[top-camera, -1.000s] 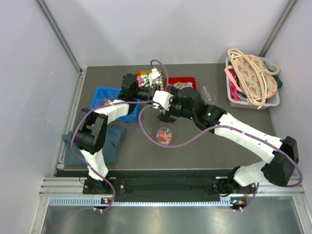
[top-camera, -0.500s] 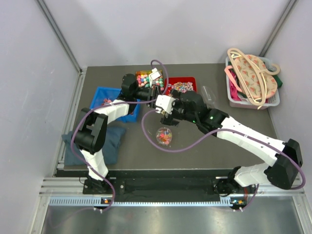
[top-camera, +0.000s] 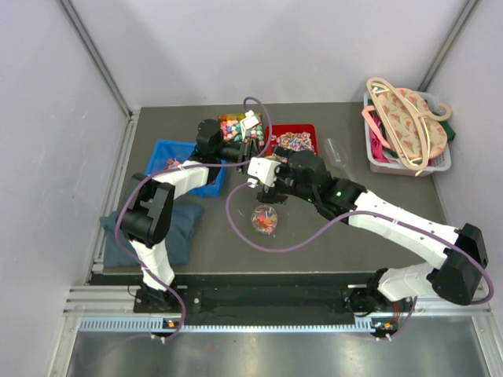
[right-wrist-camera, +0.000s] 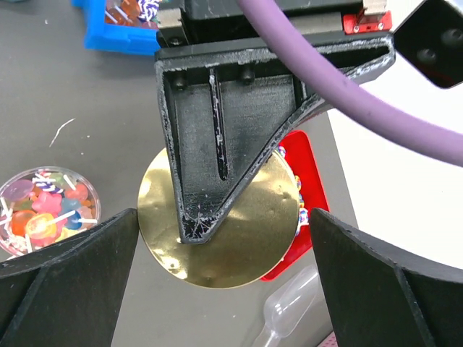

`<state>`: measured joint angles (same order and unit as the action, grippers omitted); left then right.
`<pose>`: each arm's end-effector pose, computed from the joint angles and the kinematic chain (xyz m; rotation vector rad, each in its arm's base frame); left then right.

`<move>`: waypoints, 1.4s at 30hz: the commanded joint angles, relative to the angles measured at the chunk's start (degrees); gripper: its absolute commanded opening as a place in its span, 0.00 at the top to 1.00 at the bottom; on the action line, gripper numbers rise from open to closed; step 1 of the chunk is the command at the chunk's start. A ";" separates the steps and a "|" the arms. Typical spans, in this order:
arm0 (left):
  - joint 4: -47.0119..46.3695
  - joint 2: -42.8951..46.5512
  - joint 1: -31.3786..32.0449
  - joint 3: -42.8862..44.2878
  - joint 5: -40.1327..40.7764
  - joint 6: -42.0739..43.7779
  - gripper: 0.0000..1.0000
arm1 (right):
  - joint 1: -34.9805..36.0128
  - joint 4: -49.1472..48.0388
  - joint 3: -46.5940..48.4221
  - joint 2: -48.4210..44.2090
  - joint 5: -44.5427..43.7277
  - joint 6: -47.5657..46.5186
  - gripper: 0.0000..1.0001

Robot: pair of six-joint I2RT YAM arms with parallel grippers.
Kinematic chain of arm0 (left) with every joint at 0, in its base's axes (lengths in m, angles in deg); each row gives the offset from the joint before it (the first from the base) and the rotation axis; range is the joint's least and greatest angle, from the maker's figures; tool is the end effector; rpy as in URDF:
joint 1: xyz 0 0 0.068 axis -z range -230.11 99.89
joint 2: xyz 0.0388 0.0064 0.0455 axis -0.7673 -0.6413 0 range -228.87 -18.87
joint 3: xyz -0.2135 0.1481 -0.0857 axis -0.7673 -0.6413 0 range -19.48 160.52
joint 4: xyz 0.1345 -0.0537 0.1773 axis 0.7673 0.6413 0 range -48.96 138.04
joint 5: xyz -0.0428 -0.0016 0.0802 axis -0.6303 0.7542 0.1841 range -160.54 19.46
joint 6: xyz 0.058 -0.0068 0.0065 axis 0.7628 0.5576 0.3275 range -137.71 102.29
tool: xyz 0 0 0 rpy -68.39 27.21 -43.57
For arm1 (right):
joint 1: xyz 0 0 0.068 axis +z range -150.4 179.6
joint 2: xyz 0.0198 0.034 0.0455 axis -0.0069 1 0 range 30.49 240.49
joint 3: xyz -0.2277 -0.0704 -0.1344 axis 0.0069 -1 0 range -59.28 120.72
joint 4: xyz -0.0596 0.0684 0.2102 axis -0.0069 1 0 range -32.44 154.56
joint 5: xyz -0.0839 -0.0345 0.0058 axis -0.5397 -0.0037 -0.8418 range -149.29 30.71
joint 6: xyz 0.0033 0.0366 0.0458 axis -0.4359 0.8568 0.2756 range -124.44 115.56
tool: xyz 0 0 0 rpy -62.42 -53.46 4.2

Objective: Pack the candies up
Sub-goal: Pick up the bottle lid at the center of the board.

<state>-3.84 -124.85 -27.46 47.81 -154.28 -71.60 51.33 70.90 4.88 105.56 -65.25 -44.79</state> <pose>0.3273 -0.1825 0.2922 0.9848 1.7515 -1.9819 0.1741 0.2134 0.3408 -1.3862 1.4299 0.0243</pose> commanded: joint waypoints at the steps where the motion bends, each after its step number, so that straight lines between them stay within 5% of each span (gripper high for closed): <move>1: -1.00 -0.64 0.20 1.36 -1.07 0.45 0.87 | 0.75 -3.59 0.96 -0.10 -1.86 -0.60 0.01; 19: -1.00 -0.99 0.20 1.71 -1.16 0.19 0.87 | 1.45 -3.76 0.97 1.40 -2.13 -1.04 0.03; 32: -1.17 -1.08 0.20 1.62 -1.25 0.19 0.86 | 1.45 -3.68 1.40 1.48 -2.30 -0.95 0.39; 35: -1.17 -1.16 0.11 1.62 -1.16 0.10 0.80 | 1.45 -3.33 1.41 1.31 -2.48 -1.04 0.40; 42: -3.54 -0.46 -1.03 1.44 -0.81 -1.04 0.48 | 1.45 -2.80 0.44 0.00 -2.75 -1.21 0.40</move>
<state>-3.95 -125.65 -27.63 47.83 -154.31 -71.86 52.31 70.36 4.88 107.00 -67.26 -45.95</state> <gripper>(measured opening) 0.471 0.800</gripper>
